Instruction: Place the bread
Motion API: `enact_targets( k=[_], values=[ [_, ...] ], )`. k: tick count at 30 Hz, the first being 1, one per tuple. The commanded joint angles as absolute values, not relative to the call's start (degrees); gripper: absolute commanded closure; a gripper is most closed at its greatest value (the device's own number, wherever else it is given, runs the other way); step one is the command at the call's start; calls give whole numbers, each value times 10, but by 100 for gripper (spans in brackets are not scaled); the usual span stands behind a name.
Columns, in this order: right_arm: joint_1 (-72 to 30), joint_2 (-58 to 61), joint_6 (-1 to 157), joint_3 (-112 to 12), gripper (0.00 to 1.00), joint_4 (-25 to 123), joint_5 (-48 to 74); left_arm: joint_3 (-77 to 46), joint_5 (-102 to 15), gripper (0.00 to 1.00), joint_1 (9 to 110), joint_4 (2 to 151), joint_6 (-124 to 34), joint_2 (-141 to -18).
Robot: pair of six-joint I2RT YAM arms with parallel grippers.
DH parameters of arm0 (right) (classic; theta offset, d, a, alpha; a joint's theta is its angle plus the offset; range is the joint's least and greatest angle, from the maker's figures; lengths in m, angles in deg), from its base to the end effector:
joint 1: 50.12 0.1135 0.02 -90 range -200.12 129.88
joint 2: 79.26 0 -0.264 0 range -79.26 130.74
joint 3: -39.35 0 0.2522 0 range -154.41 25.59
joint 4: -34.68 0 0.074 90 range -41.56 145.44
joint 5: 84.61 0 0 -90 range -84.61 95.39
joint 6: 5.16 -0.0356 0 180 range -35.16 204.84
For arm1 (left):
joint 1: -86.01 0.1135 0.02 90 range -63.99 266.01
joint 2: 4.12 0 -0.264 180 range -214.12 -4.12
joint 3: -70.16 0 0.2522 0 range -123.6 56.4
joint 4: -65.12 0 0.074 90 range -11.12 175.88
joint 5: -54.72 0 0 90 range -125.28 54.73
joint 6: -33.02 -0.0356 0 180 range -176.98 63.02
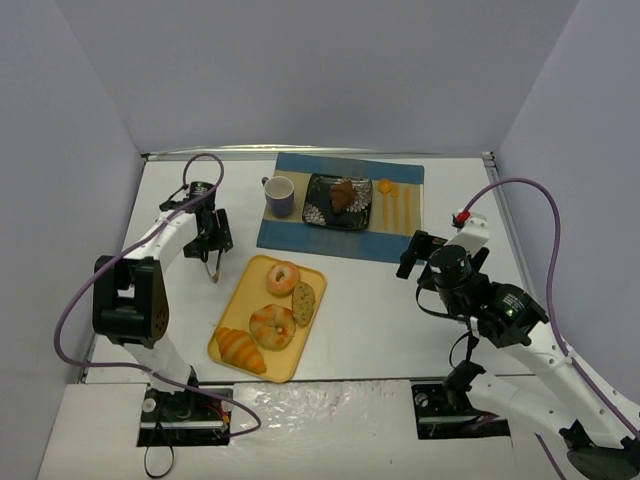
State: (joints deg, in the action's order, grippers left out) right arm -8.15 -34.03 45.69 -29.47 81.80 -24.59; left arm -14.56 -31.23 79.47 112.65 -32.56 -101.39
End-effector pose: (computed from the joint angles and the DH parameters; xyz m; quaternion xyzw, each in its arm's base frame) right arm 0.1318 0.0947 0.3600 0.1218 0.8112 0.1799 0.5429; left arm 0.3522 -0.0378 0.2257 -0.1591 0.9524 -0.0360 0.2577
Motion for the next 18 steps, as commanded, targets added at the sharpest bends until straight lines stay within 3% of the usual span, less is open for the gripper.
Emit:
enact_targets(
  k=[1, 8, 18],
  values=[
    [-83, -343, 450, -279, 0, 792, -259, -191, -340, 36, 809, 1091, -312, -1043],
    [-83, -302, 451, -267, 0, 766, -255, -208, -381, 33, 810, 1127, -295, -1070],
    [-84, -205, 492, -277, 0, 667, -256, -231, -364, 10, 810, 1168, -314, -1033]
  ],
)
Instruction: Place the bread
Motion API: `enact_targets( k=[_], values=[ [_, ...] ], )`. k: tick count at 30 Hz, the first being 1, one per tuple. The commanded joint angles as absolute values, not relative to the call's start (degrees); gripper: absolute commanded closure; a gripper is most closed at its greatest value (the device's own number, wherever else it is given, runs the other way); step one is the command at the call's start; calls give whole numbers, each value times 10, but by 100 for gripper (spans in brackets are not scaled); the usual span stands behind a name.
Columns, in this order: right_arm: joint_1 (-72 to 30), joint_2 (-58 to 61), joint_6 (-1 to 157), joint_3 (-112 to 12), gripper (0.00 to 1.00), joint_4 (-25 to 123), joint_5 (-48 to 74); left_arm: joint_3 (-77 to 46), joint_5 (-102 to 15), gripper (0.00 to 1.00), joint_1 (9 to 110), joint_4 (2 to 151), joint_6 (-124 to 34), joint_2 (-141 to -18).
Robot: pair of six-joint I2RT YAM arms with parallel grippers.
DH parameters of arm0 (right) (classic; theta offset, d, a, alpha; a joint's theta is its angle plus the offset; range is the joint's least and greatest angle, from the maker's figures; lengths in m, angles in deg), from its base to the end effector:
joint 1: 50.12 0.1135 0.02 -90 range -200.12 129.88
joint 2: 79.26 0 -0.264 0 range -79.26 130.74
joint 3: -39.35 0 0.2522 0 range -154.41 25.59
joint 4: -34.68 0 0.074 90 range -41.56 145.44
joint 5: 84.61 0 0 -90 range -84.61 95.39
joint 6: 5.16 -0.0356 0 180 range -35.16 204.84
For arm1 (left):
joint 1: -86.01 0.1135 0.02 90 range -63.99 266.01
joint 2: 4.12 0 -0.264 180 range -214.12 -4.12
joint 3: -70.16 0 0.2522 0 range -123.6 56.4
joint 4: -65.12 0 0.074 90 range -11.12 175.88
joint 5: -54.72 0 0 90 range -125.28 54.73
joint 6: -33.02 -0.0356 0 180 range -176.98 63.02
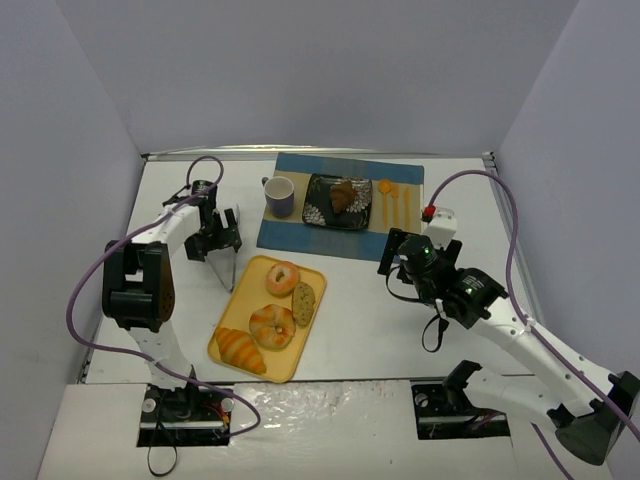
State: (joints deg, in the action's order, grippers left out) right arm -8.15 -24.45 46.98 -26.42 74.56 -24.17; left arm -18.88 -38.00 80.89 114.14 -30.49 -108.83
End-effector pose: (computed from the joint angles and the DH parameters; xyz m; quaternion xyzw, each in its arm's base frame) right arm 0.1659 0.1256 0.3264 0.0997 0.8369 0.1467 0.5178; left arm 0.3750 -0.0353 0.2017 -0.1757 0.9595 -0.0819 0.2044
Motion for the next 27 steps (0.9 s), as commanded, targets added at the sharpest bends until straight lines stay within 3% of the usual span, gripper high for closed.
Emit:
enact_targets(
  k=[1, 10, 19, 27],
  values=[
    [-86, -193, 497, -282, 0, 657, -255, -234, -359, 7, 810, 1174, -317, -1028],
    [-125, -120, 531, -303, 0, 591, -221, -259, -318, 3, 794, 1234, -317, -926],
    [-177, -91, 541, -307, 0, 563, -170, -155, -297, 3, 640, 1220, -260, -723],
    [-179, -99, 549, -311, 0, 563, -168, -139, -299, 3, 599, 1188, -253, -716]
  ],
)
